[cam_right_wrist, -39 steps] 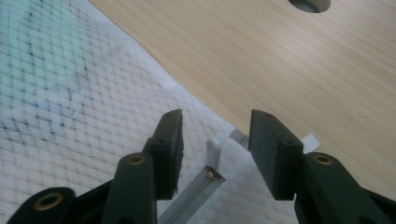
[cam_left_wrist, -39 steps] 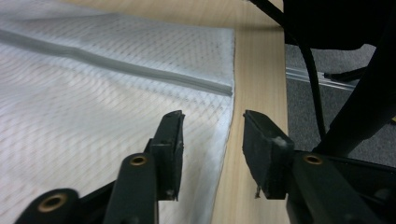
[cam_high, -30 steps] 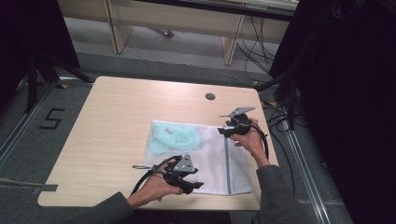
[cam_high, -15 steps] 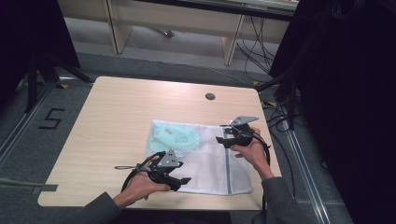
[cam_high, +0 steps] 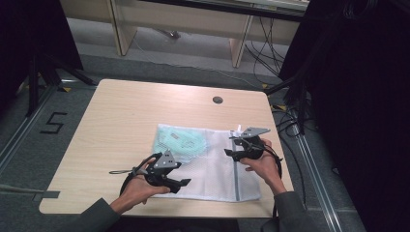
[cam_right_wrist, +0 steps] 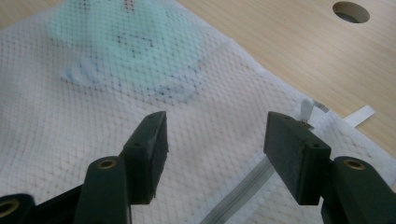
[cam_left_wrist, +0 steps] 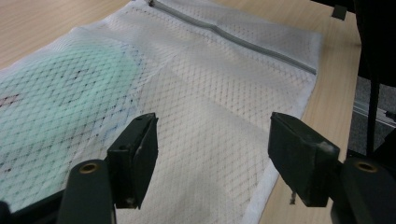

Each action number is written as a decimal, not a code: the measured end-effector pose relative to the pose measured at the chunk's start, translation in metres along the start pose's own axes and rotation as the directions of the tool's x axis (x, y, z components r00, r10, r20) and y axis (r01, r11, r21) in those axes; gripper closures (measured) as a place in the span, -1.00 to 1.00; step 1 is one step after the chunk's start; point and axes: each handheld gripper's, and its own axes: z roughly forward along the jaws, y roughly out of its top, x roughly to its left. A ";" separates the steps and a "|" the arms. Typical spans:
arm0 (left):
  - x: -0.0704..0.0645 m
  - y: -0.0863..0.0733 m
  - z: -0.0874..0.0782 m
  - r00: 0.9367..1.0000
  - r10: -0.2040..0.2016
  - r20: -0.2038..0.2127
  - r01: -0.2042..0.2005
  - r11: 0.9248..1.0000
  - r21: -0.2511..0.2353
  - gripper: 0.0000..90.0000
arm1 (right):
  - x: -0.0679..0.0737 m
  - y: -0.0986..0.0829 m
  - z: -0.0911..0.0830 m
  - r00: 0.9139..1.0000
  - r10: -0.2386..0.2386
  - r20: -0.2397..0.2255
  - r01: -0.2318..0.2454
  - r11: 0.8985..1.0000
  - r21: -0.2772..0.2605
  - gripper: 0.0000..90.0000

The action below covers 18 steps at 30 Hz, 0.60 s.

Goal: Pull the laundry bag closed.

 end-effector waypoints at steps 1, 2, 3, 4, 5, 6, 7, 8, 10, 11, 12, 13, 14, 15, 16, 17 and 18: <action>0.000 0.000 -0.002 1.000 -0.018 0.005 0.018 1.000 0.013 -0.28 | 0.002 -0.001 -0.001 1.000 0.016 -0.006 -0.016 1.000 0.005 -0.12; 0.001 -0.001 -0.002 1.000 -0.003 -0.014 0.003 1.000 0.003 -0.28 | 0.003 -0.003 -0.001 1.000 0.008 0.005 -0.008 1.000 0.018 -0.12; 0.001 -0.002 -0.003 1.000 -0.016 -0.019 0.016 1.000 0.001 -0.28 | 0.004 -0.003 -0.002 1.000 0.007 -0.004 -0.006 0.999 0.031 -0.13; 0.004 -0.001 -0.004 1.000 0.013 -0.015 -0.012 1.000 0.008 -0.29 | 0.005 -0.005 -0.002 1.000 -0.003 -0.006 0.003 1.000 0.021 -0.13; 0.003 -0.002 -0.004 1.000 -0.018 -0.019 0.018 1.000 -0.004 -0.29 | 0.006 -0.006 -0.004 1.000 0.016 -0.005 -0.015 0.999 0.047 -0.13; 0.005 -0.002 -0.005 1.000 0.000 -0.021 0.000 1.000 0.003 -0.29 | 0.006 -0.008 -0.003 1.000 0.002 0.006 -0.002 1.000 0.007 -0.13; 0.004 -0.002 -0.006 0.999 -0.026 -0.026 0.026 1.000 -0.003 -0.29 | 0.006 -0.009 -0.004 1.000 0.004 0.001 -0.004 1.000 0.004 -0.14; 0.005 -0.002 -0.007 1.000 -0.008 -0.029 0.008 1.000 0.000 -0.29 | 0.007 -0.010 -0.005 1.000 0.004 0.001 -0.004 1.000 0.014 -0.14; 0.005 -0.003 -0.007 0.999 -0.032 -0.029 0.031 0.999 -0.009 -0.30 | 0.010 -0.011 -0.008 1.000 0.017 -0.001 -0.017 1.000 0.022 -0.15; 0.006 -0.003 -0.009 0.999 -0.007 -0.031 0.007 1.000 -0.003 -0.31 | 0.010 -0.013 -0.008 1.000 0.000 -0.008 0.000 1.000 0.015 -0.15; 0.006 -0.004 -0.009 0.999 -0.028 -0.030 0.027 1.000 -0.005 -0.31 | 0.011 -0.014 -0.008 1.000 0.010 -0.014 -0.010 1.000 0.010 -0.16; 0.006 -0.004 -0.010 0.999 -0.033 -0.035 0.033 0.999 0.000 -0.31 | 0.012 -0.015 -0.009 1.000 -0.001 -0.017 0.002 1.000 0.018 -0.16; 0.007 -0.005 -0.010 0.999 -0.022 -0.034 0.022 1.000 0.001 -0.31 | 0.014 -0.016 -0.009 1.000 0.011 -0.019 -0.011 1.000 0.017 -0.17; 0.007 -0.005 -0.010 0.999 -0.033 -0.038 0.033 0.999 -0.001 -0.31 | 0.015 -0.017 -0.012 1.000 0.005 -0.029 -0.004 0.999 0.046 -0.17; 0.007 -0.006 -0.010 0.999 -0.027 -0.034 0.027 1.000 0.001 -0.32 | 0.015 -0.019 -0.010 1.000 -0.010 -0.018 0.010 1.000 0.013 -0.17; 0.007 -0.008 -0.010 0.999 -0.028 -0.034 0.028 1.000 0.004 -0.32 | 0.015 -0.020 -0.012 1.000 -0.004 -0.024 0.005 1.000 0.031 -0.17; 0.007 -0.008 -0.010 0.999 -0.028 -0.035 0.028 1.000 0.005 -0.32 | 0.016 -0.021 -0.013 1.000 -0.012 -0.018 0.013 1.000 0.024 -0.18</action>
